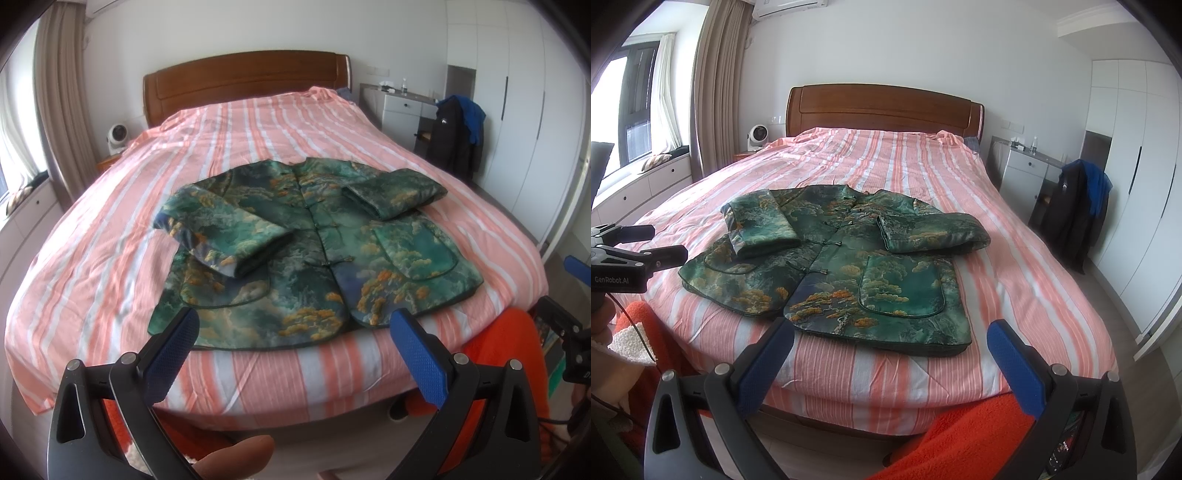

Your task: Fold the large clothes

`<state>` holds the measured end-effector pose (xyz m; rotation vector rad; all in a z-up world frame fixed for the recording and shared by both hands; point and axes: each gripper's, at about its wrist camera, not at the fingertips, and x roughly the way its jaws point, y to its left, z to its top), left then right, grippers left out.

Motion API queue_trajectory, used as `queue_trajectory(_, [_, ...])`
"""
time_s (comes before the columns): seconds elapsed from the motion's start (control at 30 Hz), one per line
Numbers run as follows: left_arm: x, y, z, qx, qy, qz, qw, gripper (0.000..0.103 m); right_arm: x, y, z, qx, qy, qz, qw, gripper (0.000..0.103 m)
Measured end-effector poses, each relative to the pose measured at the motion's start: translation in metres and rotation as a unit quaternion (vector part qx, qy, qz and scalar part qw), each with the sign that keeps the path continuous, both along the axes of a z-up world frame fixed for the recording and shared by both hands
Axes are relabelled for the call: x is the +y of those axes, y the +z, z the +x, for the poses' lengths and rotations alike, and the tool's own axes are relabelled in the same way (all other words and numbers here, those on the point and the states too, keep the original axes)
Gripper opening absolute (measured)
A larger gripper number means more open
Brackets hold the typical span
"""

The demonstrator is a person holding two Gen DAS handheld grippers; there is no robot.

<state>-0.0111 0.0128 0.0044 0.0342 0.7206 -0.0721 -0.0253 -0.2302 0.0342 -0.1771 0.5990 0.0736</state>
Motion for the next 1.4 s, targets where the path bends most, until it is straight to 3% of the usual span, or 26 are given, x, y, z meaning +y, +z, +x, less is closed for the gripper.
queue_trajectory(1.4, [0.0006,0.0001,-0.0016,-0.001,0.0,0.0,1.0,0.103,0.0023,0.0012,-0.001,0.001,0.003,0.002,1.0,0.103])
